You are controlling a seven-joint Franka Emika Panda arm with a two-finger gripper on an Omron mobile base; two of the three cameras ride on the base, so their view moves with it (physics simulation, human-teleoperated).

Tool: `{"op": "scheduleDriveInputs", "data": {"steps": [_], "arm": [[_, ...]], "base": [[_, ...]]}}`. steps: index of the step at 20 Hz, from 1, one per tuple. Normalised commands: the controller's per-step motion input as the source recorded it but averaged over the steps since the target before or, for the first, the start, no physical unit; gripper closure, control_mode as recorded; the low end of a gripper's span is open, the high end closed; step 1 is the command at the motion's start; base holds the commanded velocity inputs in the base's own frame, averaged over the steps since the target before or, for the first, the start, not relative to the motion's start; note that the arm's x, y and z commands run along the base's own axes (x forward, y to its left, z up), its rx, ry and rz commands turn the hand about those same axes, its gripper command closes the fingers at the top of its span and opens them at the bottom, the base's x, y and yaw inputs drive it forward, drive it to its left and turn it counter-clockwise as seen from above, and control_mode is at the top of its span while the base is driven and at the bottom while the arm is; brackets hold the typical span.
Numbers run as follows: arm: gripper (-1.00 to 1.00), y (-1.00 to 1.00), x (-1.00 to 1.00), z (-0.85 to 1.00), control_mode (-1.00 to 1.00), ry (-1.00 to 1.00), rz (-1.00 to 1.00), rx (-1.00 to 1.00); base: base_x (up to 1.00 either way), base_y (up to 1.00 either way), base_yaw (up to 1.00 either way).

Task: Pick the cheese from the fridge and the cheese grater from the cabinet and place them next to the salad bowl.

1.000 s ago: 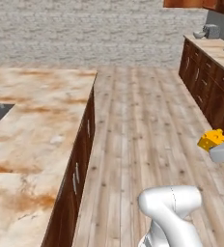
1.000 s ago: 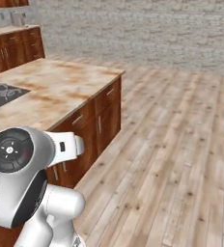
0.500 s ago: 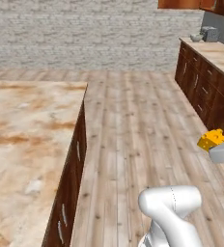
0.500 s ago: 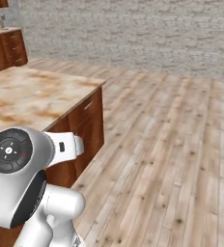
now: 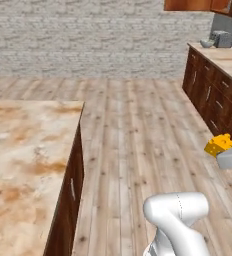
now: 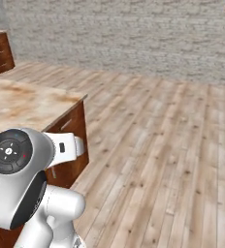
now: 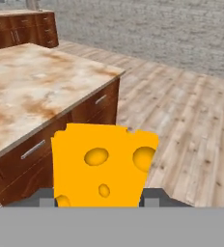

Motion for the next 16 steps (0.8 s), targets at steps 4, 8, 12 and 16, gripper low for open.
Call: {"op": "scheduleDriveInputs", "data": {"steps": [4,8,12,16], "arm": [[1.0,0.0,0.0,0.0,1.0,0.0,0.0,0.0],[1.0,0.0,0.0,0.0,1.0,0.0,0.0,0.0],[1.0,0.0,0.0,0.0,1.0,0.0,0.0,0.0],[1.0,0.0,0.0,0.0,1.0,0.0,0.0,0.0]], "base": [[1.0,0.0,0.0],[1.0,0.0,0.0],[1.0,0.0,0.0],[1.0,-0.01,0.0]]}}
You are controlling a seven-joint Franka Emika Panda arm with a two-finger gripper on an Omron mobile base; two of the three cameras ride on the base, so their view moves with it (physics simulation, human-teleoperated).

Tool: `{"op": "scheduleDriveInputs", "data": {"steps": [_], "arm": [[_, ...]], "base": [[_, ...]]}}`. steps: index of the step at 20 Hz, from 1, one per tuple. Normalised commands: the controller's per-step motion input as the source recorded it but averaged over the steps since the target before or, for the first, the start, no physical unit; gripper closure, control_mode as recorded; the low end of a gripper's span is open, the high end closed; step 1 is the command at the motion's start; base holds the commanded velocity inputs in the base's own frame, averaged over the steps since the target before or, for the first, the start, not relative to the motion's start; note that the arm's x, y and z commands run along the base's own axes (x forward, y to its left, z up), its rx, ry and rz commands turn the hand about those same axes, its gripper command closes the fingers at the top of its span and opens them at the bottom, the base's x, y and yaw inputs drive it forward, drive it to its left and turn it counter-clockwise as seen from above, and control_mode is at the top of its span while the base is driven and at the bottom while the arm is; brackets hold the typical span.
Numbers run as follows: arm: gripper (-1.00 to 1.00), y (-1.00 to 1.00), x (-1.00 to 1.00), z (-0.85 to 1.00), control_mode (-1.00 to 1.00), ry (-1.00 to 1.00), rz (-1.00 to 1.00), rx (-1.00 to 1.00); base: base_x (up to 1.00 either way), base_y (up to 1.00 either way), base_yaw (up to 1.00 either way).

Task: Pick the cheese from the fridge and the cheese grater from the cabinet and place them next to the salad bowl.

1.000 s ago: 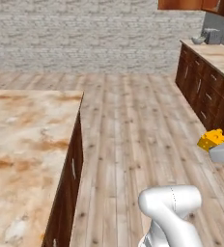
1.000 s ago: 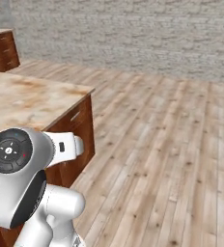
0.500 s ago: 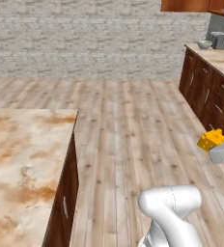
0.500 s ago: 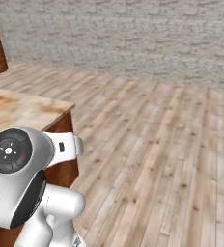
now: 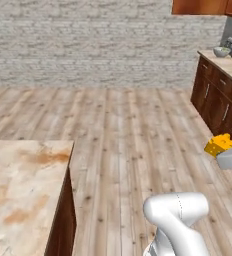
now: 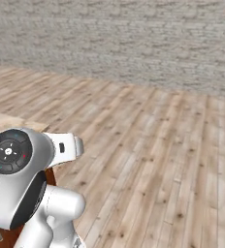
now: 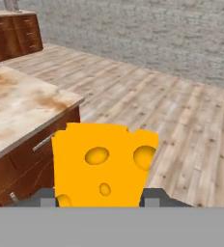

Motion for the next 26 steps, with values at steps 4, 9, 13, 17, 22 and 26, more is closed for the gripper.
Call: {"op": "scheduleDriveInputs", "data": {"steps": [4,9,13,17,22,26], "arm": [[1.0,0.0,0.0,0.0,1.0,0.0,0.0,0.0],[1.0,0.0,0.0,0.0,1.0,0.0,0.0,0.0],[1.0,0.0,0.0,0.0,1.0,0.0,0.0,0.0],[1.0,0.0,0.0,0.0,1.0,0.0,0.0,0.0],[1.0,0.0,0.0,0.0,1.0,0.0,0.0,0.0],[1.0,0.0,0.0,0.0,1.0,0.0,0.0,0.0]], "base": [[1.0,0.0,0.0],[1.0,0.0,0.0],[1.0,0.0,0.0],[1.0,0.0,-0.01],[1.0,0.0,-0.08],[1.0,-0.01,-0.18]]}}
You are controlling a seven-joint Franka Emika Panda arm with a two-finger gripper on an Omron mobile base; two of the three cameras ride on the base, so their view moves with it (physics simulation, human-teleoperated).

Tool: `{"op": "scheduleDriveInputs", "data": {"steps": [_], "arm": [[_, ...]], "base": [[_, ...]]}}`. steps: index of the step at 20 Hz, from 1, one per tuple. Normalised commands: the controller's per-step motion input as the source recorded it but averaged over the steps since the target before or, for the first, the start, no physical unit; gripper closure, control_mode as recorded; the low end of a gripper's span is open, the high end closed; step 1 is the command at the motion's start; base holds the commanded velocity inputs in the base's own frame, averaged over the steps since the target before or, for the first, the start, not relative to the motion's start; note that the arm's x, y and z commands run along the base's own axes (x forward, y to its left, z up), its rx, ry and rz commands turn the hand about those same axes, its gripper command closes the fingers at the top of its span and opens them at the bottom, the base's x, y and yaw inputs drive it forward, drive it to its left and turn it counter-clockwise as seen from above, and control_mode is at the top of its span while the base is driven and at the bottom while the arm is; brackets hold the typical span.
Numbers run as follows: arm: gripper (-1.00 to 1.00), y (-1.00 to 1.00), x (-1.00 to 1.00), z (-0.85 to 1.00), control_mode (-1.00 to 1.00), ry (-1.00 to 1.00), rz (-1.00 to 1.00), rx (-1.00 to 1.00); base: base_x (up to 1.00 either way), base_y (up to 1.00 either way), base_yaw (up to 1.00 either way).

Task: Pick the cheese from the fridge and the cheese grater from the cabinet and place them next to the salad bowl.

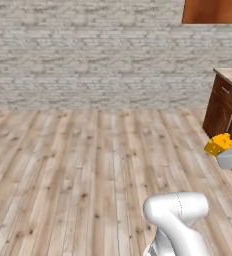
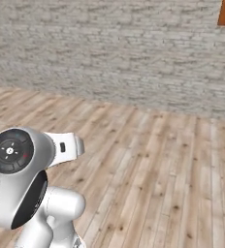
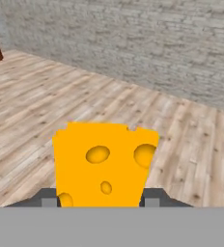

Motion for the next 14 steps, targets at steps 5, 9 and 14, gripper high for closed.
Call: {"op": "scheduleDriveInputs", "data": {"steps": [5,9,14], "arm": [[1.0,0.0,0.0,0.0,1.0,0.0,0.0,0.0],[1.0,0.0,0.0,0.0,1.0,0.0,0.0,0.0],[1.0,0.0,0.0,0.0,1.0,0.0,0.0,0.0]], "base": [[1.0,0.0,-0.28],[1.0,0.0,-0.36],[1.0,0.0,-0.41]]}}
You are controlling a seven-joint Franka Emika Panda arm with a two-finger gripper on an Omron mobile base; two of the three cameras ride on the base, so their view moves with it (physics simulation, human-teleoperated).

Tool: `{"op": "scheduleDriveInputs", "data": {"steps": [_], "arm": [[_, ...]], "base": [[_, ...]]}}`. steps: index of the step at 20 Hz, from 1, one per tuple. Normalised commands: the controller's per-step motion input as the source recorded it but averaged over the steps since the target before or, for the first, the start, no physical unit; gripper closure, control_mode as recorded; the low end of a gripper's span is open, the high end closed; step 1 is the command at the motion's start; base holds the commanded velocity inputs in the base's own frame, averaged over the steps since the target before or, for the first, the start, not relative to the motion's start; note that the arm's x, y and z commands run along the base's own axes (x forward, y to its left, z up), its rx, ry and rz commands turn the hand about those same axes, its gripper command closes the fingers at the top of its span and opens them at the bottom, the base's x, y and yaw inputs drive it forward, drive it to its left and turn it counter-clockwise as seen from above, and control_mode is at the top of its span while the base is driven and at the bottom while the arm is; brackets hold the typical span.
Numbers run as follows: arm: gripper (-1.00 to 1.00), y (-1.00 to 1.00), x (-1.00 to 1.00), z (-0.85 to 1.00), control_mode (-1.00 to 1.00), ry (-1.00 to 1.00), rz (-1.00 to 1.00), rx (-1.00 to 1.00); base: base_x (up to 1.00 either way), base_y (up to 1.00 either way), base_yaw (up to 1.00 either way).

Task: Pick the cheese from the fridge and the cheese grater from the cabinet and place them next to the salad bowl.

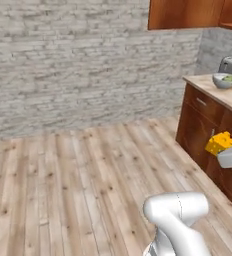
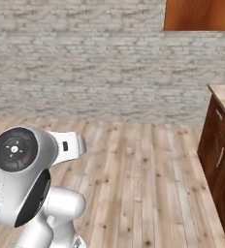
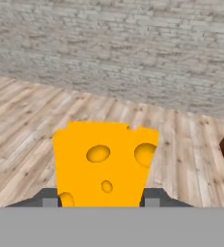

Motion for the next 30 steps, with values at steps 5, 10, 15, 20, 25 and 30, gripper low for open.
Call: {"op": "scheduleDriveInputs", "data": {"steps": [5,10,15,20,25,30], "arm": [[1.0,0.0,0.0,0.0,1.0,0.0,0.0,0.0],[1.0,0.0,0.0,0.0,1.0,0.0,0.0,0.0],[1.0,0.0,0.0,0.0,1.0,0.0,0.0,0.0],[1.0,0.0,0.0,0.0,1.0,0.0,0.0,0.0],[1.0,0.0,0.0,0.0,1.0,0.0,0.0,0.0],[1.0,0.0,0.0,0.0,1.0,0.0,0.0,0.0]], "base": [[1.0,0.03,-0.47],[1.0,0.08,-0.57],[1.0,0.23,-0.69],[1.0,0.31,-0.65],[1.0,0.45,-0.52],[1.0,0.87,-0.53]]}}
